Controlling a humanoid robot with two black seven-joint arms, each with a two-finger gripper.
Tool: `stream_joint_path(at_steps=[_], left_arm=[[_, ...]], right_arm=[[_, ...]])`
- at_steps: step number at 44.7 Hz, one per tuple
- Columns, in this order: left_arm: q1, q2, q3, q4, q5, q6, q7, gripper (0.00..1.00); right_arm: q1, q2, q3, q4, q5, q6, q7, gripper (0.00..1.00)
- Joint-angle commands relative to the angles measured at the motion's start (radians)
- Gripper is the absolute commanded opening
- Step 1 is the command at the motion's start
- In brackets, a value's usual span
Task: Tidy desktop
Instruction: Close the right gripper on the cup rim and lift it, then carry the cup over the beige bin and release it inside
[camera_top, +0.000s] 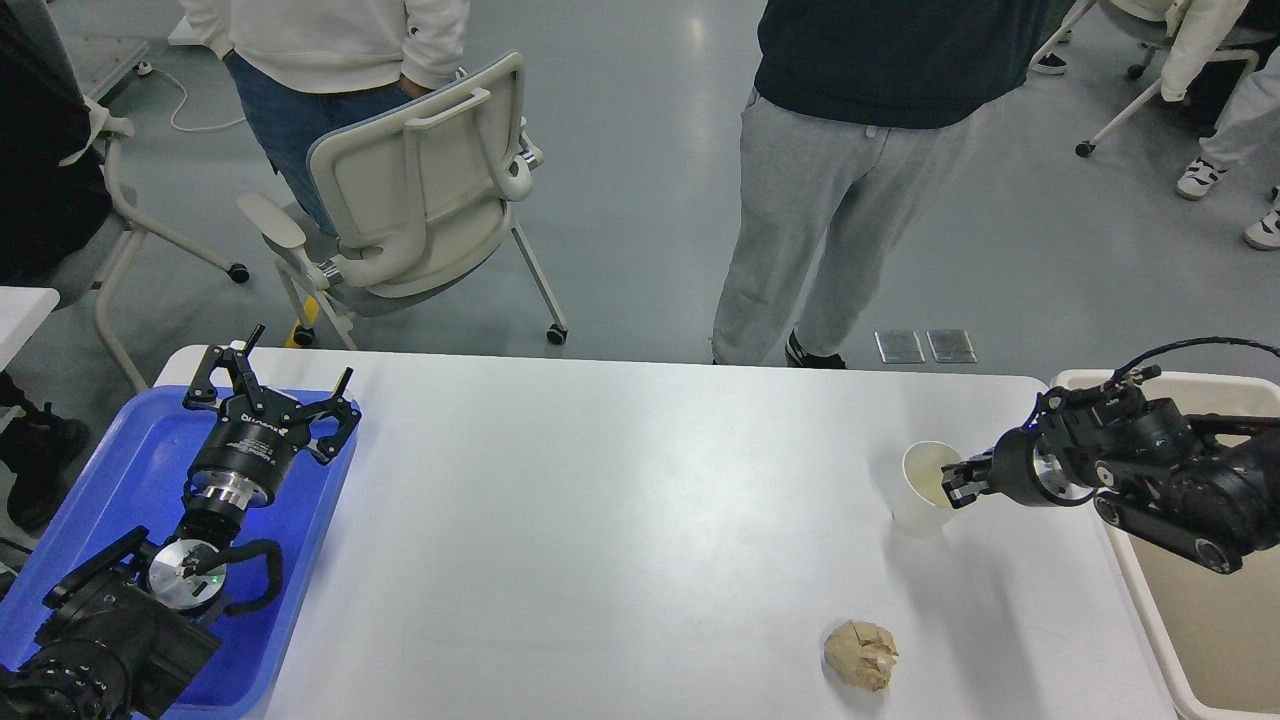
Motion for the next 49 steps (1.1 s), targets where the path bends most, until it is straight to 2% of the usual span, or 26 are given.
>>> stream_joint_path(at_steps=[1, 6, 16, 22, 28, 35, 42, 49], left_arm=[[0.000, 0.000, 0.000, 0.000, 0.001, 0.000, 0.001, 1.00], [0.000, 0.000, 0.000, 0.000, 0.001, 0.000, 0.001, 1.00], [0.000, 0.000, 0.000, 0.000, 0.001, 0.000, 0.001, 1.00], [0.000, 0.000, 0.000, 0.000, 0.001, 0.000, 0.001, 1.00], [0.000, 0.000, 0.000, 0.000, 0.001, 0.000, 0.001, 1.00], [0.000, 0.000, 0.000, 0.000, 0.001, 0.000, 0.001, 1.00], [0.000, 0.000, 0.000, 0.000, 0.001, 0.000, 0.001, 1.00], [0.000, 0.000, 0.000, 0.000, -0.001, 0.000, 0.001, 1.00]], right_arm=[[0.030, -0.003, -0.003, 0.026, 0.012, 0.030, 0.003, 0.00], [0.100, -0.058, 0.000, 0.131, 0.058, 0.077, 0.004, 0.00], [0.355, -0.296, 0.003, 0.503, 0.133, 0.217, 0.007, 0.00], [0.499, -0.406, 0.011, 0.600, 0.141, 0.281, 0.007, 0.00], [0.581, -0.457, 0.026, 0.604, 0.179, 0.327, 0.009, 0.00], [0.571, -0.475, 0.028, 0.593, 0.193, 0.312, 0.004, 0.00], [0.492, -0.527, 0.038, 0.538, 0.242, 0.208, 0.003, 0.00], [0.363, -0.563, 0.049, 0.379, 0.452, 0.094, 0.003, 0.00]])
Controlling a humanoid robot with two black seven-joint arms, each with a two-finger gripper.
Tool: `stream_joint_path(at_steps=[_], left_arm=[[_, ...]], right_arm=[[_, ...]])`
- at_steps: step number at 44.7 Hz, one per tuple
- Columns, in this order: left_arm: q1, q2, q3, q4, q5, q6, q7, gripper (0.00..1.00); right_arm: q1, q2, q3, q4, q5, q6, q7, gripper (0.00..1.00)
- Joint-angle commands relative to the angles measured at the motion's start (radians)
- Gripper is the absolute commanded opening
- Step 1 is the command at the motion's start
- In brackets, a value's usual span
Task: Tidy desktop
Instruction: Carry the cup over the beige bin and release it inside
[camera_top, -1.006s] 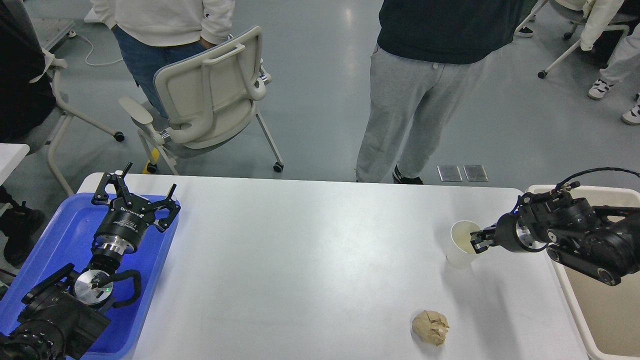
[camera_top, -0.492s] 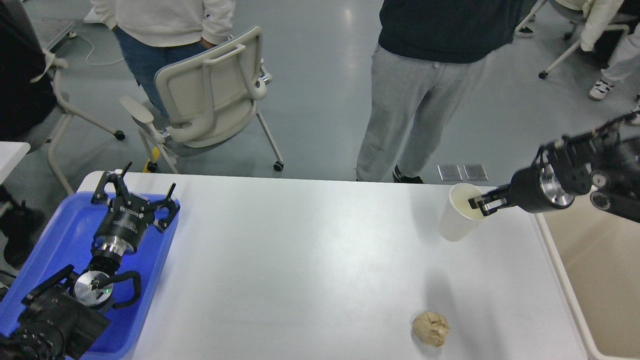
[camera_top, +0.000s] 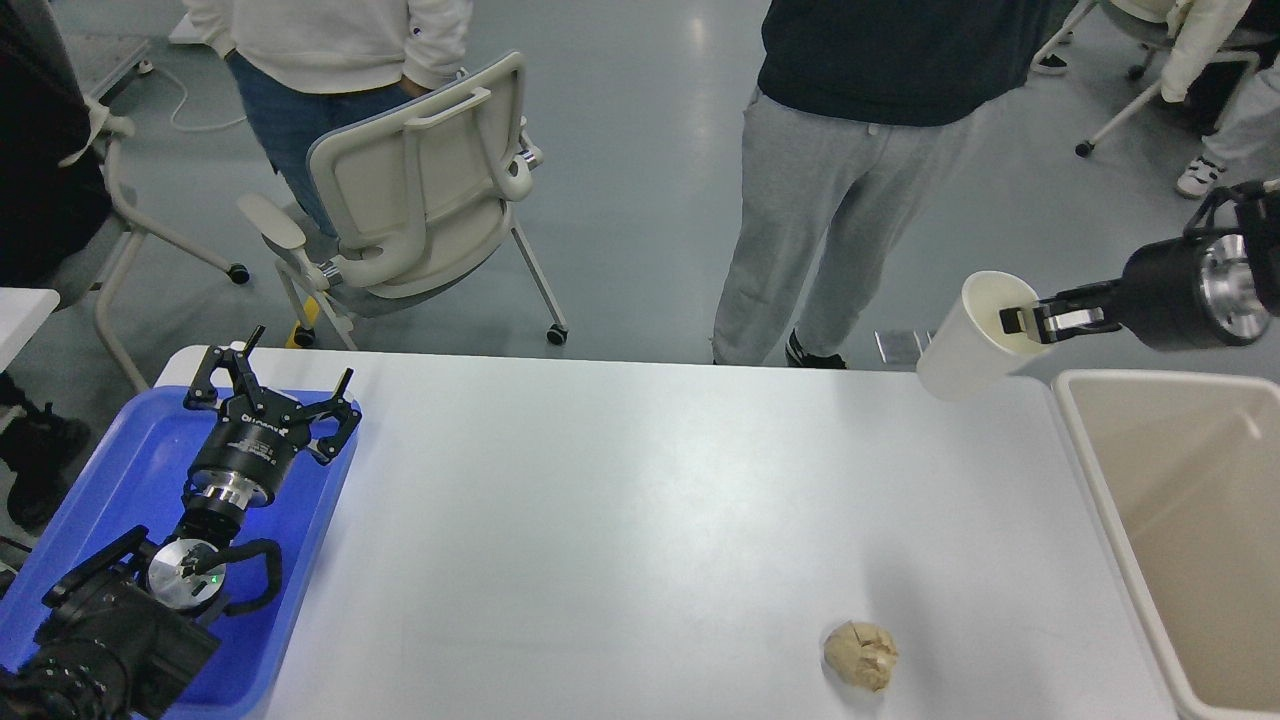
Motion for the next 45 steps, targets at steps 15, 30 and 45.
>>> stream_joint_path(at_steps=[15, 30, 45], left_arm=[[0.002, 0.000, 0.000, 0.000, -0.001, 0.000, -0.001, 1.00], [0.000, 0.000, 0.000, 0.000, -0.001, 0.000, -0.001, 1.00], [0.002, 0.000, 0.000, 0.000, -0.001, 0.000, -0.001, 1.00]], right_arm=[[-0.549, -0.002, 0.033, -0.588, 1.053, -0.318, 0.002, 0.00], [-0.975, 0.359, 0.296, -1.153, 1.417, -0.319, -0.030, 0.00], [-1.039, 0.578, 0.410, -1.346, 1.414, -0.376, -0.079, 0.00]])
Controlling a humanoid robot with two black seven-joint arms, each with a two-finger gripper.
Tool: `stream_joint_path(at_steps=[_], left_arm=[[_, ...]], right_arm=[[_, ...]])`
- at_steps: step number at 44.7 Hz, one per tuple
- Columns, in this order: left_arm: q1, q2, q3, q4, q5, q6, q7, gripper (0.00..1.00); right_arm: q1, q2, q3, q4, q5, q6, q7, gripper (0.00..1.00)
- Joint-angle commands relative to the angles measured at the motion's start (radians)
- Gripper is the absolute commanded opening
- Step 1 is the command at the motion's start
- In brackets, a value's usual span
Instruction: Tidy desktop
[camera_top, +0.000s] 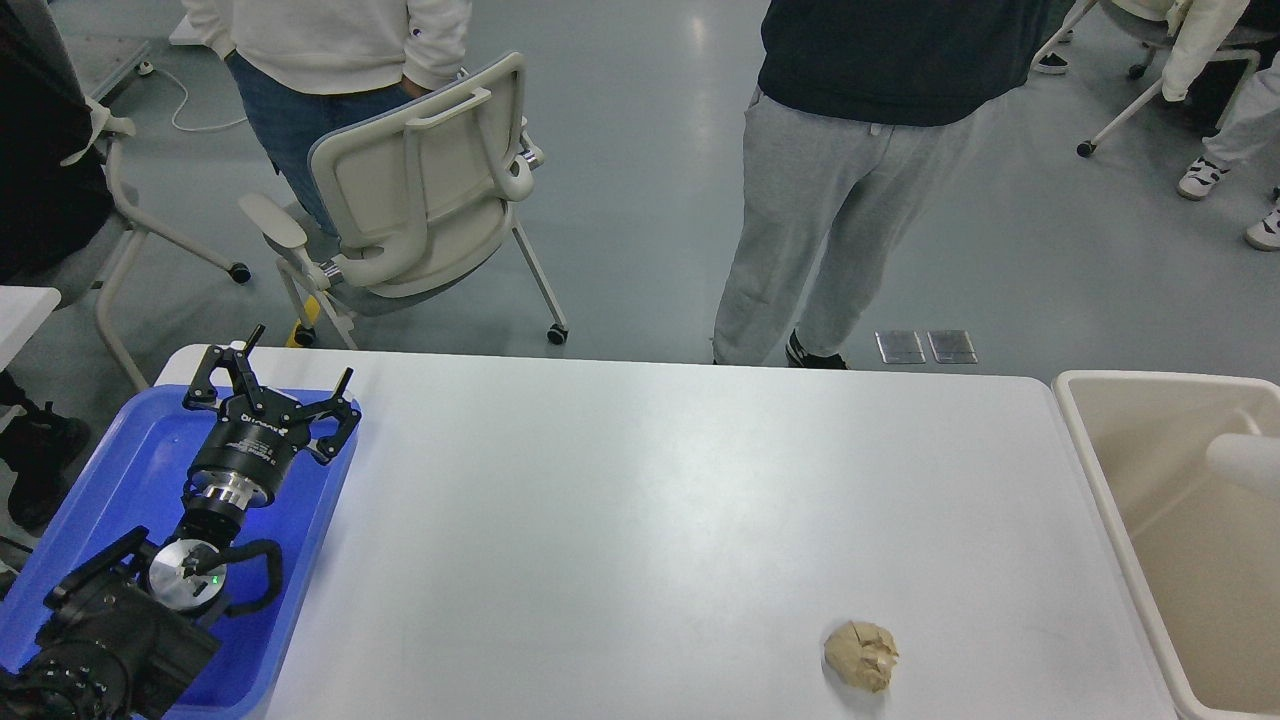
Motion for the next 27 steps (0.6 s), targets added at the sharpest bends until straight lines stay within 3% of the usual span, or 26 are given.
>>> stream_joint_path(at_steps=[1, 20, 21, 25, 27], left_arm=[[0.000, 0.000, 0.000, 0.000, 0.000, 0.000, 0.000, 1.00], [-0.001, 0.000, 0.000, 0.000, 0.000, 0.000, 0.000, 1.00], [-0.001, 0.000, 0.000, 0.000, 0.000, 0.000, 0.000, 1.00], [-0.001, 0.000, 0.000, 0.000, 0.000, 0.000, 0.001, 1.00], [-0.001, 0.000, 0.000, 0.000, 0.000, 0.000, 0.001, 1.00]], right_arm=[[-0.085, 0.133, 0.083, -0.144, 0.043, -0.048, -0.021, 0.00], [-0.095, 0.142, 0.085, -0.146, 0.045, -0.094, -0.019, 0.00], [-0.095, 0.142, 0.086, -0.147, 0.046, -0.100, -0.021, 0.10], [-0.093, 0.142, 0.086, -0.147, 0.046, -0.118, -0.019, 0.89], [-0.093, 0.144, 0.086, -0.147, 0.046, -0.129, -0.018, 0.95]])
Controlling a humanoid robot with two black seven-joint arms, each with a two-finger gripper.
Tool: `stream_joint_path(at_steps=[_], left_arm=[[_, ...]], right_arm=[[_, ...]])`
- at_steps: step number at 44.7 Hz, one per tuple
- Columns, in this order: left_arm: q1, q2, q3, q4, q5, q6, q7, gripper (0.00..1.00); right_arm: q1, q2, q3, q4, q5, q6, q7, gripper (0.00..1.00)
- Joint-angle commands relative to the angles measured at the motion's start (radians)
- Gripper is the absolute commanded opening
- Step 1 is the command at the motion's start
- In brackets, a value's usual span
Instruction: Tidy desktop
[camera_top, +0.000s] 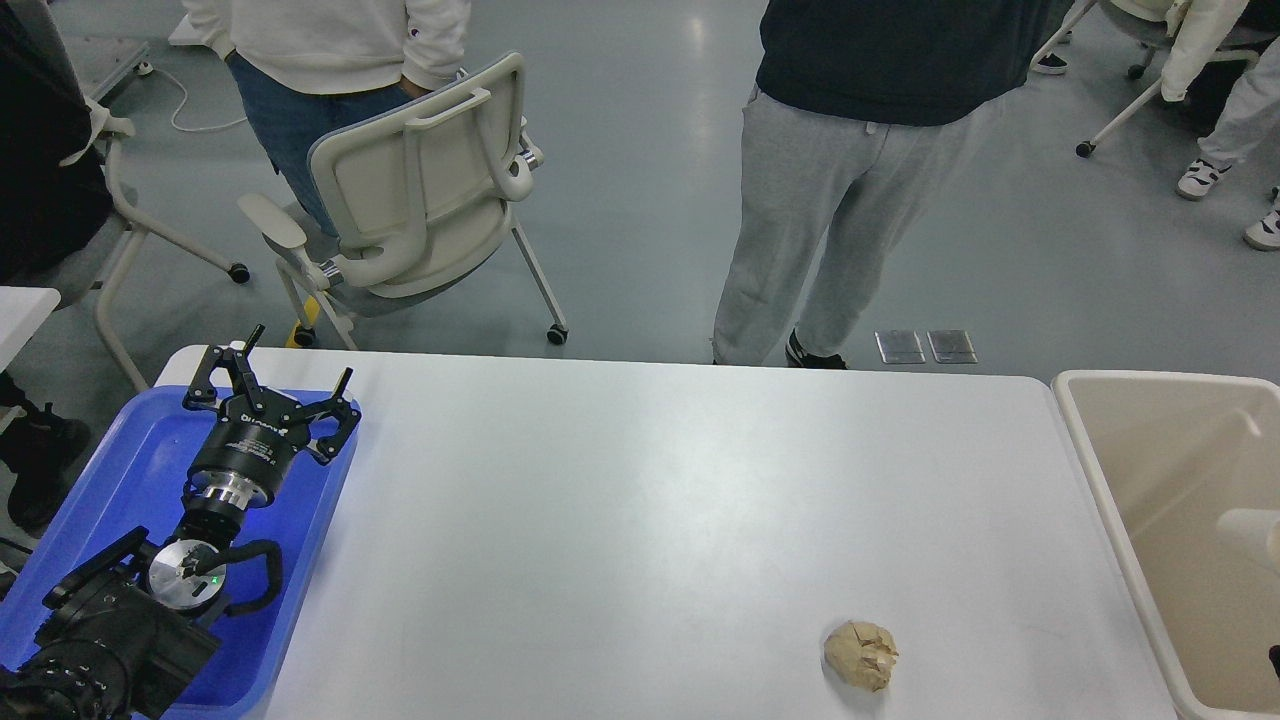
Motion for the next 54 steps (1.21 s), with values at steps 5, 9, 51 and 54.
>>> stream_joint_path(at_steps=[5, 9, 51, 54], left_arm=[[0.000, 0.002, 0.000, 0.000, -0.002, 0.000, 0.000, 1.00], [0.000, 0.002, 0.000, 0.000, -0.002, 0.000, 0.000, 1.00], [0.000, 0.000, 0.000, 0.000, -0.002, 0.000, 0.000, 1.00], [0.000, 0.002, 0.000, 0.000, -0.002, 0.000, 0.000, 1.00]], right_arm=[[-0.003, 0.009, 0.007, -0.011, 0.005, -0.053, -0.001, 0.99], [-0.003, 0.008, 0.007, -0.011, 0.005, -0.052, 0.001, 1.00], [-0.313, 0.333, 1.598, 1.085, -0.909, 0.184, -0.010, 1.00], [-0.320, 0.348, 1.592, 1.082, -0.908, 0.184, -0.008, 1.00]])
